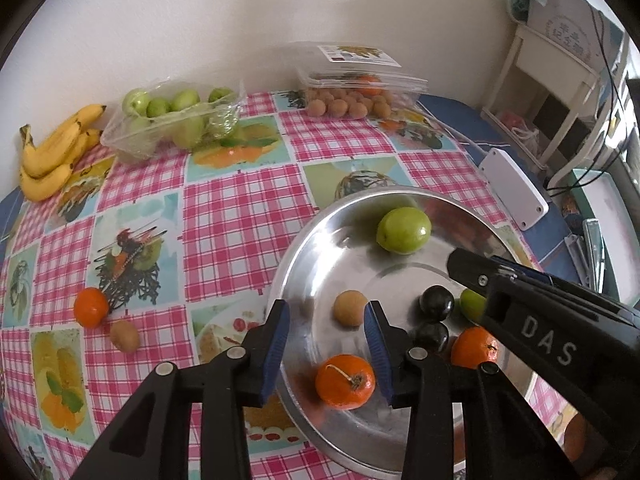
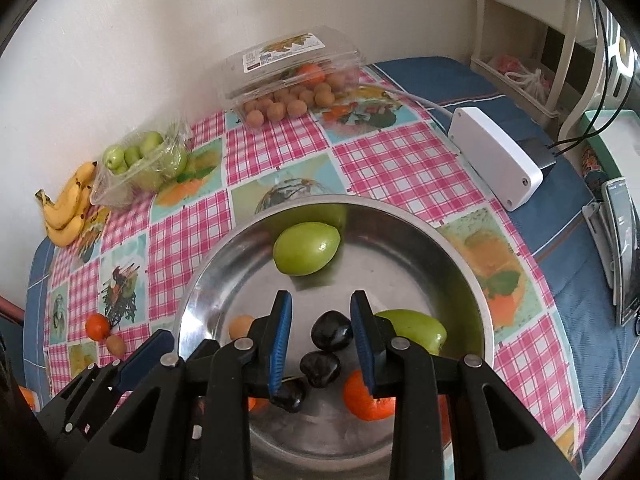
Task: Organize fruits
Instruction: 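Open the left tool to drop the kiwi while the right tool releases the plum, then move both open tools away from the plate toward the loose fruit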
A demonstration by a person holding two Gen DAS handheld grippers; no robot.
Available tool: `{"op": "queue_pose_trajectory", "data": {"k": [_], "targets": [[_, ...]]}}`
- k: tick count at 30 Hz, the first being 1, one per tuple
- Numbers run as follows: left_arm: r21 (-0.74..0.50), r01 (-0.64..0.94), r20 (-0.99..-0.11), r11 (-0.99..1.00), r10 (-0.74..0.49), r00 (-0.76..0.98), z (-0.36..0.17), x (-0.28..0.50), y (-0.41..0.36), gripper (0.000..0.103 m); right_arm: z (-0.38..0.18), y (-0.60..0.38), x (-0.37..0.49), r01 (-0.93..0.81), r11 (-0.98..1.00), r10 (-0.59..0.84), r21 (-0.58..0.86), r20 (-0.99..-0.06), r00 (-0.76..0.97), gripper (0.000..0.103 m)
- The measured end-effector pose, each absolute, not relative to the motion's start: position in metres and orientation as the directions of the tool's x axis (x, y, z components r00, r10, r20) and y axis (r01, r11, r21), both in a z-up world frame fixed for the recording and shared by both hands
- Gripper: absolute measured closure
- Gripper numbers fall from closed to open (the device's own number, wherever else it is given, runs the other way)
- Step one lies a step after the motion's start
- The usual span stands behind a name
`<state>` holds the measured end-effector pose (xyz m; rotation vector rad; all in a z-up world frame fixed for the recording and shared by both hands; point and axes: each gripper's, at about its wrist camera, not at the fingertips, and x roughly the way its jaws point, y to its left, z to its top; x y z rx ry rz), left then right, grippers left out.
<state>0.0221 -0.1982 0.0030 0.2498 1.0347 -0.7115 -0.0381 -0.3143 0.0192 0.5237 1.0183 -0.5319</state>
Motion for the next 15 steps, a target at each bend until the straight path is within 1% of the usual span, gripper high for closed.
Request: {"op": "queue_pose_trajectory", "data": {"k": [10,11,12,13,15], "targets": [[-0.168,0.553,-0.857,0.816,-0.398,0.328,0.009,0.042,-0.174,0.06,0.014,-0.313,-0.036,0.631,0.761,-0.153,0.153,-0.902,0.404,0.072],[-0.162,0.539,-0.862,0.826,-0.384,0.33,0.008,0.044,-0.173,0.055,0.014,-0.313,-0.036,0.63,0.762,-0.152,0.151,-0.903,0.401,0.072],[-0.157,0.525,-0.869,0.837,-0.369,0.329,0.007,0.046,-0.171,0.045,0.013,-0.313,-0.035,0.629,0.763,-0.151,0.149,-0.905,0.397,0.072],[-0.153,0.517,-0.873,0.842,-0.36,0.328,0.005,0.048,-0.17,0.04,0.013,-0.313,-0.035,0.629,0.764,-0.15,0.146,-0.908,0.393,0.072],[-0.154,0.495,-0.883,0.855,-0.344,0.32,0.001,0.052,-0.167,0.038,0.011,-0.313,-0.034,0.632,0.762,-0.152,0.14,-0.911,0.385,0.061]]}}
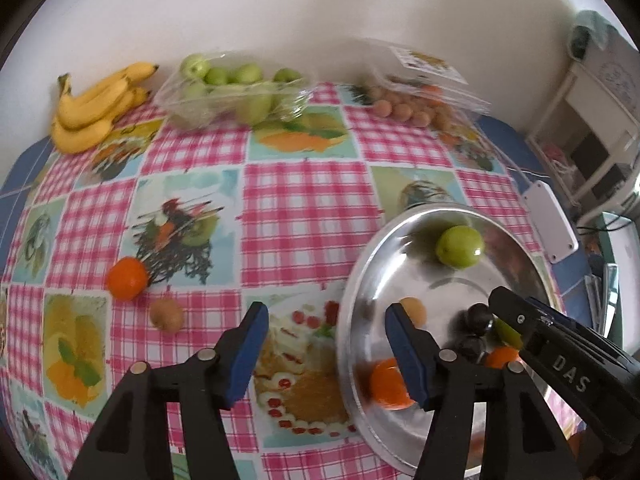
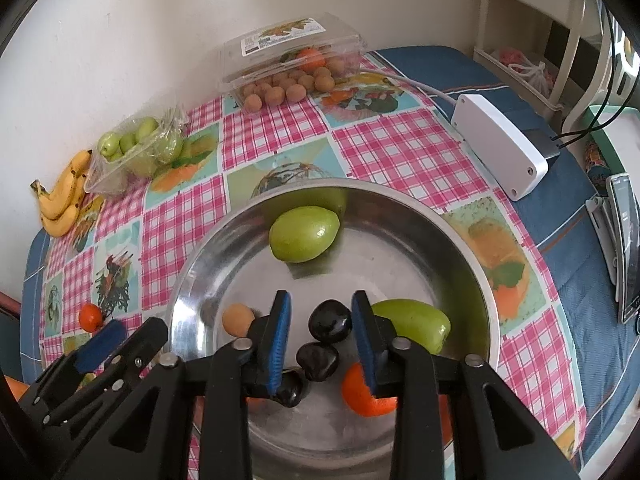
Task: Organize fruits
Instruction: 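Move both open tools away from the plate toward the loose fruit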
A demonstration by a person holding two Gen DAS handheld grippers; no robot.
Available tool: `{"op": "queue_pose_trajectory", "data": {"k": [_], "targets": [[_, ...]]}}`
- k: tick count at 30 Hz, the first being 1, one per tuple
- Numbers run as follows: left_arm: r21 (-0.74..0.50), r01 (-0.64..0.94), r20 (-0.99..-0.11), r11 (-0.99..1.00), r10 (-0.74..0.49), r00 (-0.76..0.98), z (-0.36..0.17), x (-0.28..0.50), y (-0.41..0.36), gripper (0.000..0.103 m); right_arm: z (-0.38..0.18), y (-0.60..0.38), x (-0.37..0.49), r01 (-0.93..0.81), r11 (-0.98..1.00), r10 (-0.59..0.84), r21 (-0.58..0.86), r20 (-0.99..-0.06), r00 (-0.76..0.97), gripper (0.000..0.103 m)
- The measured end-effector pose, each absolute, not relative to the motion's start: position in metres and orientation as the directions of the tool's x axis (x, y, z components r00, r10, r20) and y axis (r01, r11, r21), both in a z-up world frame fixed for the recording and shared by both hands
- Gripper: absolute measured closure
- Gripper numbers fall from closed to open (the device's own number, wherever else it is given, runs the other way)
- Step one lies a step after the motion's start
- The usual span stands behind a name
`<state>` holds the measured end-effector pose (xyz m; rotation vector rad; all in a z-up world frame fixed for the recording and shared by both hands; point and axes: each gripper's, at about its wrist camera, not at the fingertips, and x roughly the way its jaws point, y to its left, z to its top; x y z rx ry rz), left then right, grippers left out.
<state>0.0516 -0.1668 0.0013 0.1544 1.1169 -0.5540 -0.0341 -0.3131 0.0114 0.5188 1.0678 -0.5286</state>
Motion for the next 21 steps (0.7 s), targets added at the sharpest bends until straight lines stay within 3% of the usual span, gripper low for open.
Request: {"op": "queue_pose_trajectory", "data": {"k": [1,6,9,17,21], "targets": [[-0.152,0.487,-0.888,0.86,-0.335,0.315,0.0,0.053,-0.166,0.038,0.011,-0.313,-0.034,0.634,0.762,-0.157,0.133,-0.912,0.38,0.053],[-0.116,0.452,-0.907,0.884,-0.28,0.315,-0.008,0.056,-0.162,0.031,0.009,-0.316,-0.035,0.643,0.757,-0.166,0.116,-0.918,0.361,0.047],[-0.114,0.439,-0.908,0.891,-0.272,0.318,-0.007,0.056,-0.158,0.024,0.006,-0.317,-0.035,0.648,0.754,-0.169,0.106,-0.922,0.347,0.034],[-0.091,0.426,-0.913,0.9,-0.246,0.325,-0.011,0.059,-0.156,0.017,0.001,-0.319,-0.036,0.654,0.752,-0.18,0.079,-0.93,0.32,0.026],[-0.088,0.418,-0.909,0.904,-0.245,0.338,-0.009,0.059,-0.154,0.005,0.001,-0.318,-0.035,0.648,0.758,-0.181,0.078,-0.929,0.323,0.021]]}}
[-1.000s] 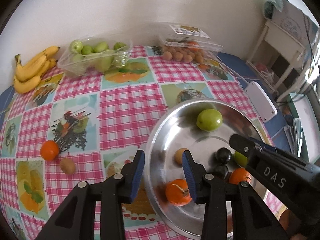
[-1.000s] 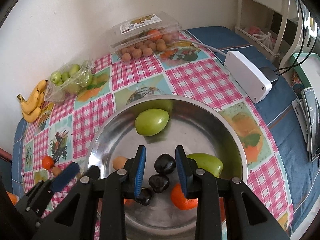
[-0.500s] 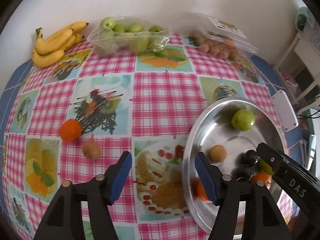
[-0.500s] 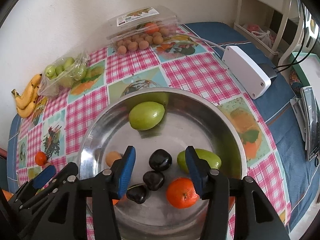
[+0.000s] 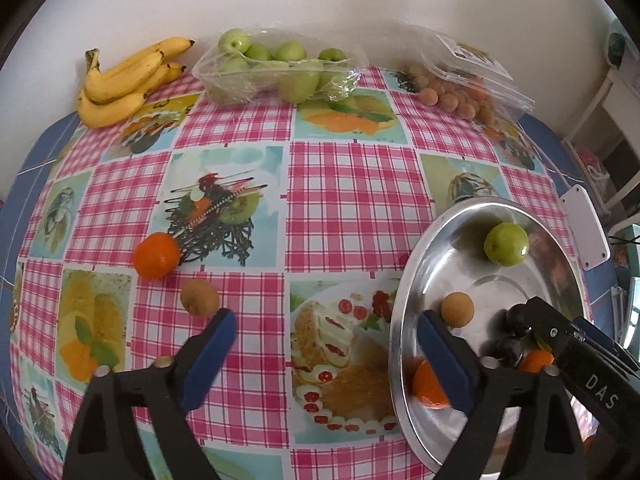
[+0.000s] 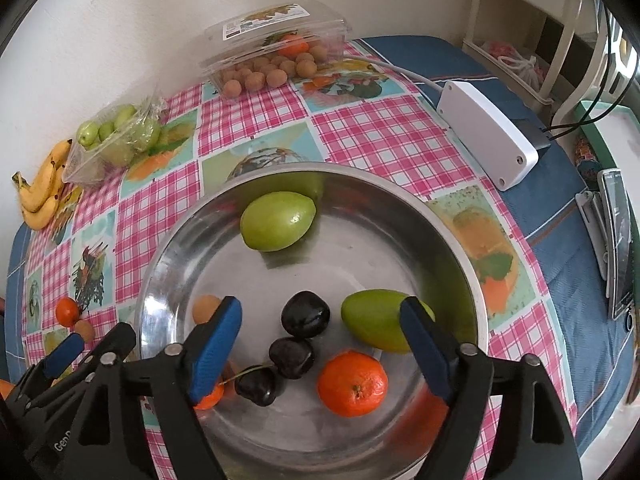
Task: Organize fruits
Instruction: 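Move both open tools away from the plate toward the loose fruit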
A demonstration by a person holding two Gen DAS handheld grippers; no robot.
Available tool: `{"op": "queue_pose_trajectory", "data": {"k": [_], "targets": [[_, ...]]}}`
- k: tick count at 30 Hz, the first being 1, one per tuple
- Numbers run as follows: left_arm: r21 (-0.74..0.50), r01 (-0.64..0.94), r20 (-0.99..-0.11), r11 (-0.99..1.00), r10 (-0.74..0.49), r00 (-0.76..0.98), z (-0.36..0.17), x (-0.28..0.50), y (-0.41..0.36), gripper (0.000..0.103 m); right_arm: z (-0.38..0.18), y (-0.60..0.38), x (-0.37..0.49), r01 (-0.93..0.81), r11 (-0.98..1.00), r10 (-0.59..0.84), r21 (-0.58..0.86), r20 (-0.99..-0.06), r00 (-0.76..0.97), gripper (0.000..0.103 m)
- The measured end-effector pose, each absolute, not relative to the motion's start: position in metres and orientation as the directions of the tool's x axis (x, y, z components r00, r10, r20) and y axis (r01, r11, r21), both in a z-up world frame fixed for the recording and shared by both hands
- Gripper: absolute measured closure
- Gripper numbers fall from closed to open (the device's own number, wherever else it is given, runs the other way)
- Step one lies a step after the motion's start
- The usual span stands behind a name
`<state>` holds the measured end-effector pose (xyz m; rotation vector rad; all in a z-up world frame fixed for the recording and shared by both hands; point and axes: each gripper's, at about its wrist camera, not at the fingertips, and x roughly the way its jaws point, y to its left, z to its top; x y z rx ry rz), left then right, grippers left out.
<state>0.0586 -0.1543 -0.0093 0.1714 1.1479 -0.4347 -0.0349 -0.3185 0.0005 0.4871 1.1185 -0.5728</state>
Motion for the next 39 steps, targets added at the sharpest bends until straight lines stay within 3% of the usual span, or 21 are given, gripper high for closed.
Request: {"op": "queue_pose_trajectory", "data": {"k": [7,10,13,17,39], "targets": [[-0.068,0.417,-0.908,0.906,-0.23,0.351,-0.01,0.059,-0.154,0.0,0.0,-0.315,-0.033,0.637,0.768,-0.187,0.061,-0.931,0.315,0.02],[-0.059,0.409,-0.909,0.911,-0.218,0.354,-0.012,0.061,-0.153,0.0,-0.001,-0.316,-0.033,0.637,0.768,-0.189,0.059,-0.931,0.313,0.01],[-0.034,0.409,-0.912,0.912,-0.196,0.361,-0.014,0.06,-0.153,0.0,-0.002,-0.316,-0.034,0.638,0.768,-0.185,0.062,-0.931,0.313,0.009],[-0.03,0.407,-0.916,0.913,-0.188,0.354,-0.016,0.061,-0.152,0.0,-0.002,-0.317,-0.034,0.644,0.764,-0.207,0.031,-0.934,0.291,0.0],[-0.005,0.434,-0.906,0.901,-0.188,0.379,0.006,0.057,-0.137,0.0,0.024,-0.297,-0.035,0.624,0.781,-0.225,0.016,-0.926,0.304,0.0]]}}
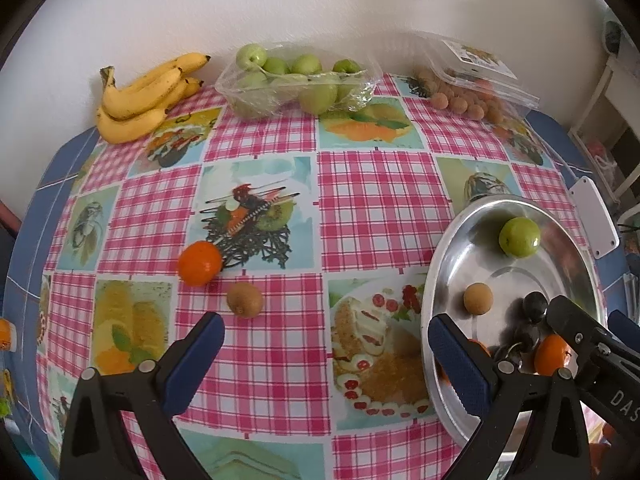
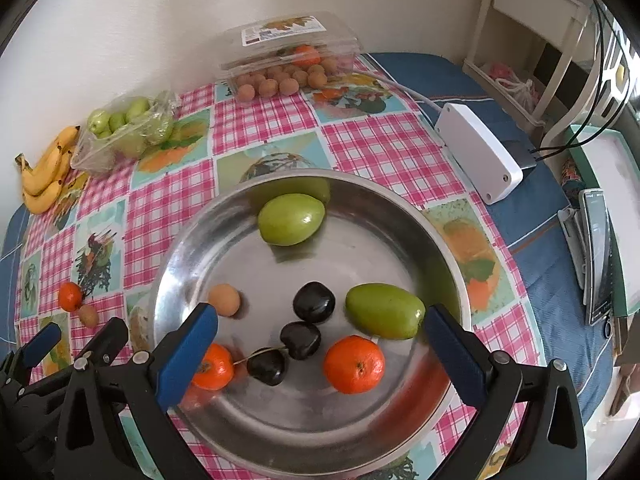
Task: Organize fruits
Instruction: 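Move both open tools away from the plate toward the loose fruit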
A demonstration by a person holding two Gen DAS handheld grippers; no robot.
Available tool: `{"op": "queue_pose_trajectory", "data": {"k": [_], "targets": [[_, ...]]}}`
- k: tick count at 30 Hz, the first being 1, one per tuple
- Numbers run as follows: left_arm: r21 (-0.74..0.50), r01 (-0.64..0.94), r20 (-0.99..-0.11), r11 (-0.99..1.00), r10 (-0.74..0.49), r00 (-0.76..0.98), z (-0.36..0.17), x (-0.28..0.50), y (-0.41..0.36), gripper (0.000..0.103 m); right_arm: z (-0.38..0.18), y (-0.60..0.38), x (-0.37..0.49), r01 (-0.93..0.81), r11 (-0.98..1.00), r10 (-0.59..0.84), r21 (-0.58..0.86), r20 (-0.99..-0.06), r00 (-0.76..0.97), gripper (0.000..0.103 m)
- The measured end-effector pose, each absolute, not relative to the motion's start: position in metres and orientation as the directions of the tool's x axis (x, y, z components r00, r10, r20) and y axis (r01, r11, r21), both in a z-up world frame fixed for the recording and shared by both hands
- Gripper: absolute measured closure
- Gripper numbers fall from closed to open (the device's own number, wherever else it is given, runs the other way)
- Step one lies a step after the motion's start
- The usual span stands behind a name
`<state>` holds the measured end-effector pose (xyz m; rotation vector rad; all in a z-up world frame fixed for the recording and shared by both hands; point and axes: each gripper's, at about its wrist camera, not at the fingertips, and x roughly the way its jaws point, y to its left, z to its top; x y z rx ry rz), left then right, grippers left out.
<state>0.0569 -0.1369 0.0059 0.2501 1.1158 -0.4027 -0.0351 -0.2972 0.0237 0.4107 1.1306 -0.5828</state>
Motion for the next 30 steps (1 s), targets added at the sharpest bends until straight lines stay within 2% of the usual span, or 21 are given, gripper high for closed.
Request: {"op": "queue_pose_trajectory", "data": {"k": [30], "targets": [[0.005,0.288,-0.903,0.958,-0.12,0.412,0.019,0.087,-0.044,0.0,0.032,-0.215,0.014,0.504,0.861,-0.149,0.07,-0.912,0.382,0.0]]}}
